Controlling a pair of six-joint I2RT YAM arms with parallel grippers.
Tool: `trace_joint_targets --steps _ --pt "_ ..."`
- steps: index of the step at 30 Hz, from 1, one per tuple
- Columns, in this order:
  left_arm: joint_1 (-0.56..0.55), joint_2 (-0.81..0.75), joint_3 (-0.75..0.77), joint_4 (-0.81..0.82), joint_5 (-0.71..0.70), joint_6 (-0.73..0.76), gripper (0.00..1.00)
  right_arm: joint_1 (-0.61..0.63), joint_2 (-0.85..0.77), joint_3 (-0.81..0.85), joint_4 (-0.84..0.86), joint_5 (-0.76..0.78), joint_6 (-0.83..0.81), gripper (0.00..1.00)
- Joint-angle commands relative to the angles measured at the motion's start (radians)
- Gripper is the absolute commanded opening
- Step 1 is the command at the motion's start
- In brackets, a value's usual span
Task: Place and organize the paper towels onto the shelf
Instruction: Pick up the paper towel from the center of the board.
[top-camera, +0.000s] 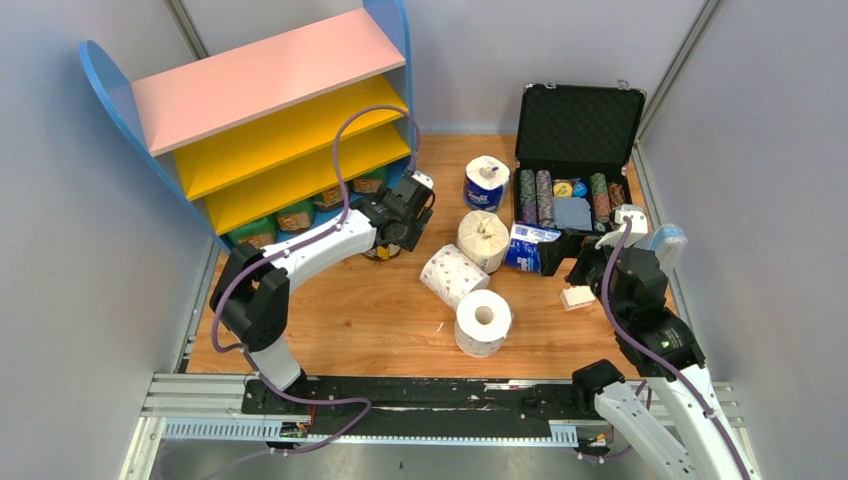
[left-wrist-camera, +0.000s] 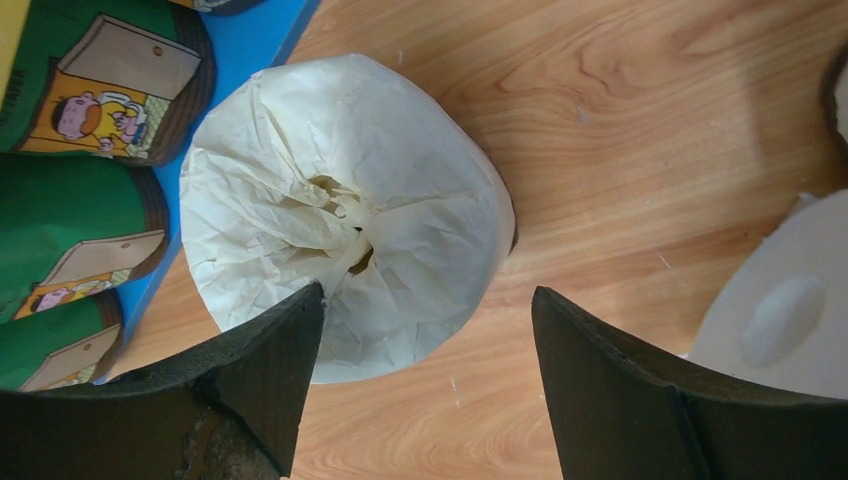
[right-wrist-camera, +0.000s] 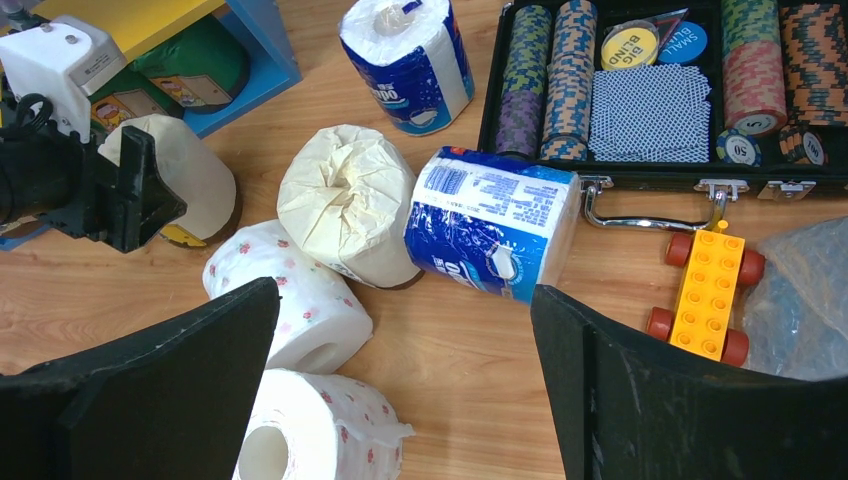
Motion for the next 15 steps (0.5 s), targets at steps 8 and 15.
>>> trace_joint_targets --steps 8,15 --pt "-0.028 0.065 0.048 0.029 -0.083 0.028 0.78 0.004 -0.002 0.0 0.031 -0.015 0.005 1.0" --pt "-0.057 0.046 0.077 0.044 -0.114 0.052 0.78 0.005 -0.001 -0.002 0.033 -0.016 0.005 1.0"
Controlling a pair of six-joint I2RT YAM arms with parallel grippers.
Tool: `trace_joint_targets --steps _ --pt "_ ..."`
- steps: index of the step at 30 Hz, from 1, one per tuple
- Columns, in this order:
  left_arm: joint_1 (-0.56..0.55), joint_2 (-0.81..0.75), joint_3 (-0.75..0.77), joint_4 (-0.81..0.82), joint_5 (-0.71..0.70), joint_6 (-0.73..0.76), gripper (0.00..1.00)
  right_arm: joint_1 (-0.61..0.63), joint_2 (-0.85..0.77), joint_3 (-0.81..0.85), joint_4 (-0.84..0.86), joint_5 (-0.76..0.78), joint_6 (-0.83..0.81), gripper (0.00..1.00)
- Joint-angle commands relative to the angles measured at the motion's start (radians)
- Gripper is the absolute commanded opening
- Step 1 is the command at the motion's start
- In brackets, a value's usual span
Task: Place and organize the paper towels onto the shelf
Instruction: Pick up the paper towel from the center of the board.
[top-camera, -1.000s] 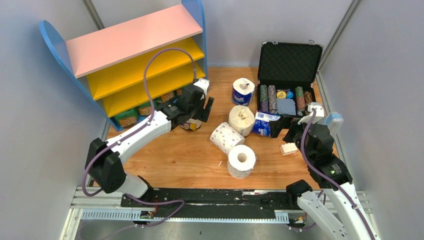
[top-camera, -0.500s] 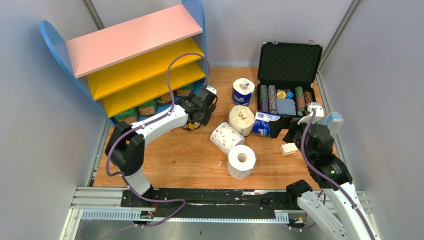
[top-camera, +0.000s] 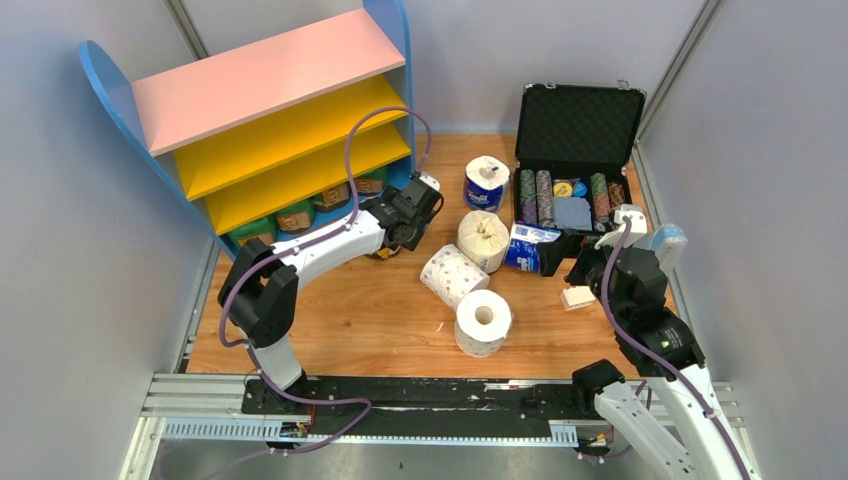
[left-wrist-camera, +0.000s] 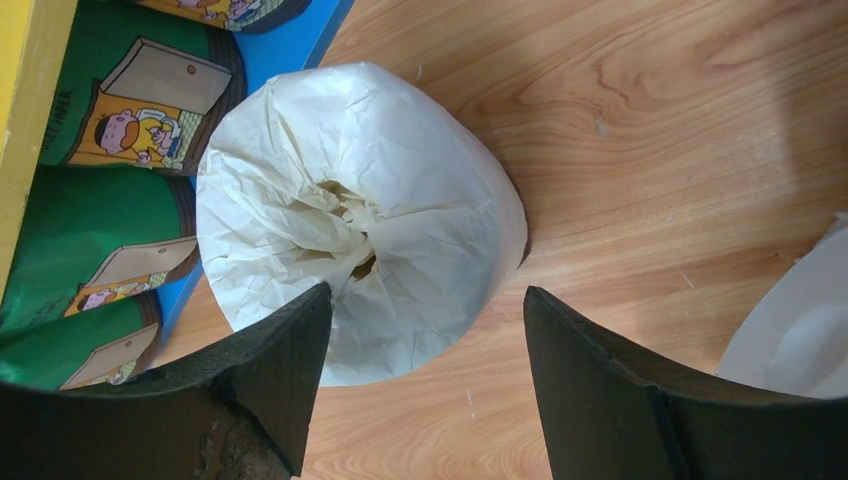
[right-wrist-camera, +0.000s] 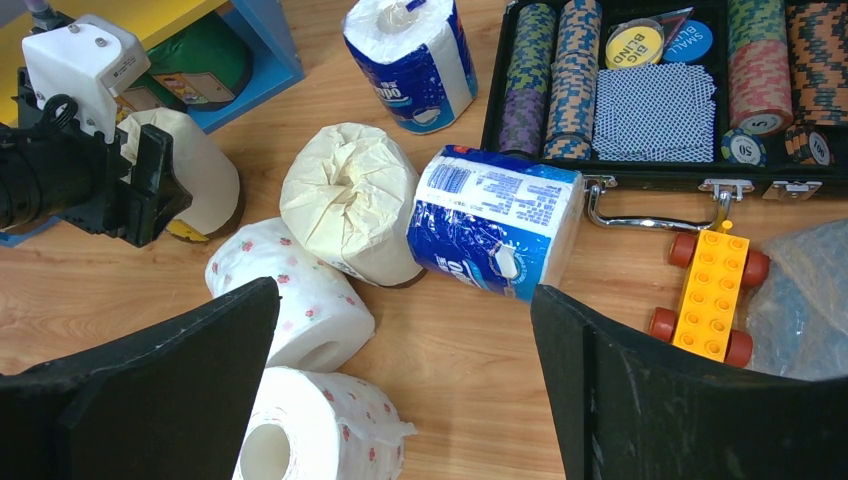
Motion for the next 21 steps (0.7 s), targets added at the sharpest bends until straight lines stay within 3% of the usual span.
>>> trace_joint_targets --steps 1,13,21 --pt "-0.026 -0.009 0.047 0.045 -0.006 0.027 0.78 0.004 -0.003 -0.002 0.032 -0.005 0.005 1.0" --pt "-0.025 0.063 0.057 0.066 -0.082 0.057 0.73 0.004 -0.011 -0.002 0.033 -0.009 0.005 1.0" --pt "-0.017 0.136 0.12 0.014 -0.096 0.03 0.57 0.004 -0.021 -0.003 0.033 -0.007 0.005 1.0"
